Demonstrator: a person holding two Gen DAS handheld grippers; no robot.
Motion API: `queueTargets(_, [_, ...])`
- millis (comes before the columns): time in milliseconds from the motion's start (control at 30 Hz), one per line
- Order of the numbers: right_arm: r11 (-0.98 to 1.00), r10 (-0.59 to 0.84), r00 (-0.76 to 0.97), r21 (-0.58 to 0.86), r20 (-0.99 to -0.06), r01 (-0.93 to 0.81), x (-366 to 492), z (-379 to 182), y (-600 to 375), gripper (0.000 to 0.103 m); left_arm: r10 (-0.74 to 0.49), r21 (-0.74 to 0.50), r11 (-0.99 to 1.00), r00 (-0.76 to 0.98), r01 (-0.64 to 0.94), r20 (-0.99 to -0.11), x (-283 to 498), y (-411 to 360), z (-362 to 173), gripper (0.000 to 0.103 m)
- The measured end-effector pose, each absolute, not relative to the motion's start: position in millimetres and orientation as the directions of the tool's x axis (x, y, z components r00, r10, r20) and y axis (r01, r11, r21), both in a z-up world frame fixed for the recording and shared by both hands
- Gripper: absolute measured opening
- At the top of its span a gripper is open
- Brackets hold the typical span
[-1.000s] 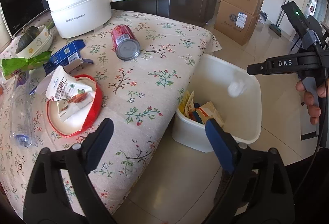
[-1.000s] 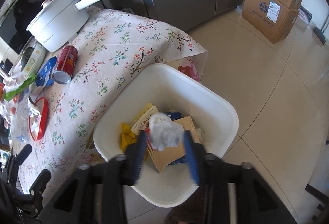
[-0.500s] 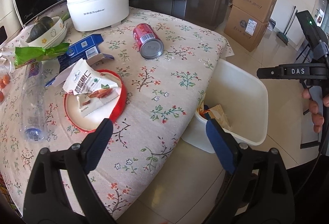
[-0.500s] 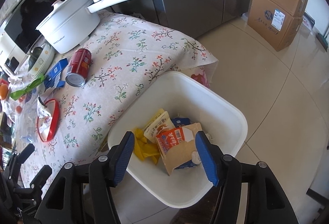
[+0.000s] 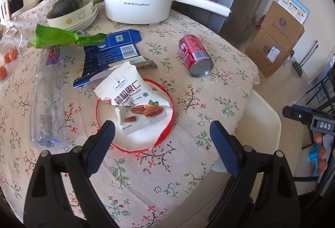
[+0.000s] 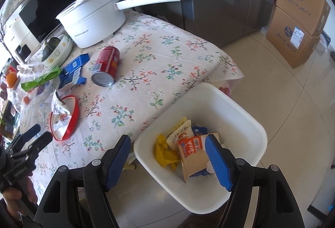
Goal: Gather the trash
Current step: 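Move the left gripper to the pecan snack bag on the plate and grasp it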
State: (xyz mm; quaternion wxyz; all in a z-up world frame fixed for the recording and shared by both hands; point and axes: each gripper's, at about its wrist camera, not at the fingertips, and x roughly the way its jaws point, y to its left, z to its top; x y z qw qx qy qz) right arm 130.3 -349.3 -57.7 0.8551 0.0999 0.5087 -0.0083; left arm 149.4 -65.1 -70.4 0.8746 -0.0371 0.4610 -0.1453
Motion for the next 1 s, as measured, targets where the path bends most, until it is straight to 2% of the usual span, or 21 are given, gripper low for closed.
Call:
queueTargets(167, [0.982, 0.100, 0.484, 0.166, -0.869, 0.095, 136.8, -54.7, -339.8, 0.076, -0.301, -0.266, 0.953, 0.531, 0.144, -0.792, 166.4, -58.9, -79.4, 0.090])
queueTargets(333, [0.984, 0.104, 0.475, 0.161, -0.874, 0.080, 140.5, -56.5, -335.1, 0.077, -0.263, -0.263, 0.961, 0.550, 0.080, -0.793, 184.6, -59.9, -87.1, 0.083])
queueTargets(633, [0.986, 0.088, 0.453, 0.141, -0.887, 0.084, 148.1, -65.7, -337.4, 0.077, -0.180, -0.240, 0.970, 0.579, -0.028, -0.795, 204.9, -50.8, -103.8, 0.060])
queueTargets(733, [0.987, 0.082, 0.446, 0.134, -0.891, 0.087, 148.6, -68.3, -338.6, 0.077, -0.161, -0.211, 0.977, 0.586, -0.018, -0.794, 203.8, -54.0, -104.4, 0.049])
queueTargets(767, [0.987, 0.081, 0.445, 0.133, -0.892, 0.087, 148.3, -68.5, -339.1, 0.077, -0.158, -0.200, 0.980, 0.588, -0.007, -0.793, 203.0, -55.9, -104.1, 0.033])
queueTargets(833, [0.987, 0.078, 0.444, 0.131, -0.893, 0.089, 147.8, -69.2, -339.1, 0.077, -0.165, -0.196, 0.981, 0.579, 0.010, -0.798, 202.9, -57.3, -104.6, 0.026])
queueTargets(867, [0.987, 0.079, 0.443, 0.131, -0.893, 0.089, 147.8, -69.3, -339.1, 0.077, -0.177, -0.203, 0.979, 0.576, 0.020, -0.798, 202.8, -57.1, -104.6, 0.009])
queueTargets(1000, [0.987, 0.079, 0.447, 0.132, -0.891, 0.089, 147.2, -67.5, -337.3, 0.077, -0.180, -0.202, 0.979, 0.573, 0.026, -0.800, 198.5, -53.6, -100.0, 0.005])
